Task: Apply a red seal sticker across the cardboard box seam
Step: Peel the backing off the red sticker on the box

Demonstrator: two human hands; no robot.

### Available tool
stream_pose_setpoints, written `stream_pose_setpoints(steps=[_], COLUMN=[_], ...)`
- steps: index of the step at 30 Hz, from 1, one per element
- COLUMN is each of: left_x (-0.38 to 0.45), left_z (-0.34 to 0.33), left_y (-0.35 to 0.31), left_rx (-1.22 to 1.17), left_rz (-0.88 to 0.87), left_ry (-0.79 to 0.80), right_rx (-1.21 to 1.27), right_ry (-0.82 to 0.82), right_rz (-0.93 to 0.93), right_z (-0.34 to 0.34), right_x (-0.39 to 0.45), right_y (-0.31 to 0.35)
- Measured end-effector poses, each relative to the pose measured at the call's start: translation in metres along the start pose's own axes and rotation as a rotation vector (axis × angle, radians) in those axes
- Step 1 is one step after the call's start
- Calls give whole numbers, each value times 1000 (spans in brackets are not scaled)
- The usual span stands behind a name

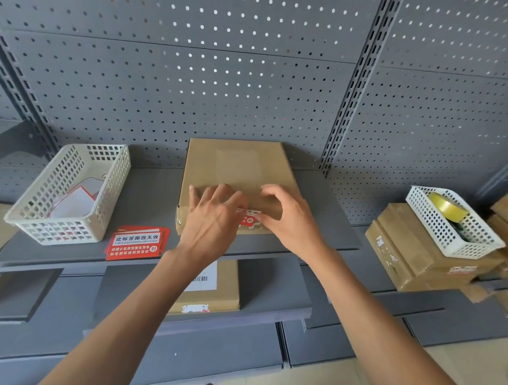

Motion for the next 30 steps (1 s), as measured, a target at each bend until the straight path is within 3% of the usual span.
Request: stream_pose_setpoints(steps=[5,10,21,25,30], left_x=[-16,-19,-14,-16,-24], left_z=[2,1,3,11,12], left_y=[7,11,15,21,27], left_rx=[-60,-175,-263,-337,-277], left_rz=[-54,-53,12,14,0], left_ry=[-76,-139,-80,-134,-157], right_rx=[-137,-16,66,114,127], right_ry=[-84,-103,-117,-99,-84], right_rz=[-10,-45,-70,-94,-106], right_z=[-2,-13,-16,-15,-16], right_x=[-15,-23,-25,-23,-23], right_y=[-4,3,4,1,0])
Point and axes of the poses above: each hand's wrist, its own x-axis towards the middle knuckle, its own z-axis out of the back of the hand, y = z × x, the point moved 7 cm from there along x, towards the middle knuckle, and after that the axes turned 9 degrees about -z, right-handed, at the moved point
